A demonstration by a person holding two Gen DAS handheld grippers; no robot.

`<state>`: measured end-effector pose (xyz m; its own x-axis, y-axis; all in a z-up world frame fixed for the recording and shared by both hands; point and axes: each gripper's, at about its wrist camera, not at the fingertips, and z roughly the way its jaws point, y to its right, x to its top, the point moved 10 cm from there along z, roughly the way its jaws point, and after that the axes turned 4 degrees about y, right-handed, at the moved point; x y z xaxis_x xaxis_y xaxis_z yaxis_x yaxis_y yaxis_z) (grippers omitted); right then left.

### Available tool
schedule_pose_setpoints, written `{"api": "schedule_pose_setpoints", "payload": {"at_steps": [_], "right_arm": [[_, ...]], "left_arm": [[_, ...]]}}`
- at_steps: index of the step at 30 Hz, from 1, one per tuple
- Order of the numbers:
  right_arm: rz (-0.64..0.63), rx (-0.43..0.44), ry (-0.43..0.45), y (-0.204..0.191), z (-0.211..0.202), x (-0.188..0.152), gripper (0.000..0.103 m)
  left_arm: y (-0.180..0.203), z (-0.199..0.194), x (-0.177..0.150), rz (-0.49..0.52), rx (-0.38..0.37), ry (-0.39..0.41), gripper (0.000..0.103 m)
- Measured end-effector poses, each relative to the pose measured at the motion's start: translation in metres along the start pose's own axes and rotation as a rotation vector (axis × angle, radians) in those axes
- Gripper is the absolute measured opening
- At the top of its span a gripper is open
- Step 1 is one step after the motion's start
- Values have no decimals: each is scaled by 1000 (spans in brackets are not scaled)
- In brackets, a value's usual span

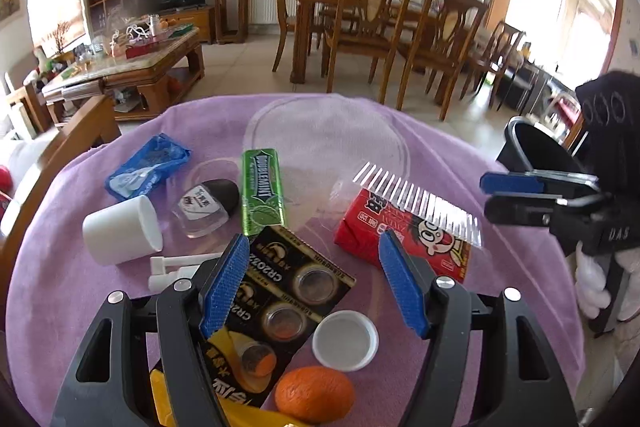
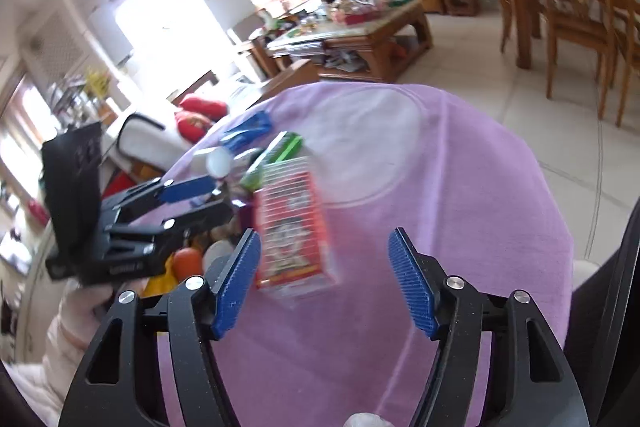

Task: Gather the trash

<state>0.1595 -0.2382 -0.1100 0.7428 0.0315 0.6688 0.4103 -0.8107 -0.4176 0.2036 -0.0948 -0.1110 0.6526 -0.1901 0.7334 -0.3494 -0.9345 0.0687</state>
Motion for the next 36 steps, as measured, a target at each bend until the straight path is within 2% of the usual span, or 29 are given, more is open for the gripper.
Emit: {"api": "schedule_pose_setpoints", "payload": {"at_steps": [3,9,14,19,21,22,25,27,30,34,36], "right_arm": [[27,-8,-16,8,4,0,66],[72,59,-55,7,16,-6,66],[106,123,-95,-4,23,-7,66],[136,202,-148,-19,32,-13,66],[136,214,-147,-24,33,-13,58],[138,226,-146,-27,33,-12,45],[96,179,-127,-33,31,-8,40],[68,153,-93,-37,25,-3,40],[14,109,-30,-41,11,7,40],[-37,67,19,-46,-4,14,40],[-33,78,29,-46,-9,14,40]], "left_arm": [[11,5,0,32,-1,-19,67],[17,10,1,91,28,-65,67],[9,6,-5,86,46,-120,67],[4,0,-12,73,48,-135,67],[4,0,-14,76,51,-136,67],[2,1,-15,76,56,-138,67],[2,0,-20,153,121,-133,67],[0,0,-19,146,120,-126,67],[-3,-1,-16,82,69,-103,67],[-2,-4,-18,48,13,-83,67],[4,-5,-19,36,-30,-82,67]]}}
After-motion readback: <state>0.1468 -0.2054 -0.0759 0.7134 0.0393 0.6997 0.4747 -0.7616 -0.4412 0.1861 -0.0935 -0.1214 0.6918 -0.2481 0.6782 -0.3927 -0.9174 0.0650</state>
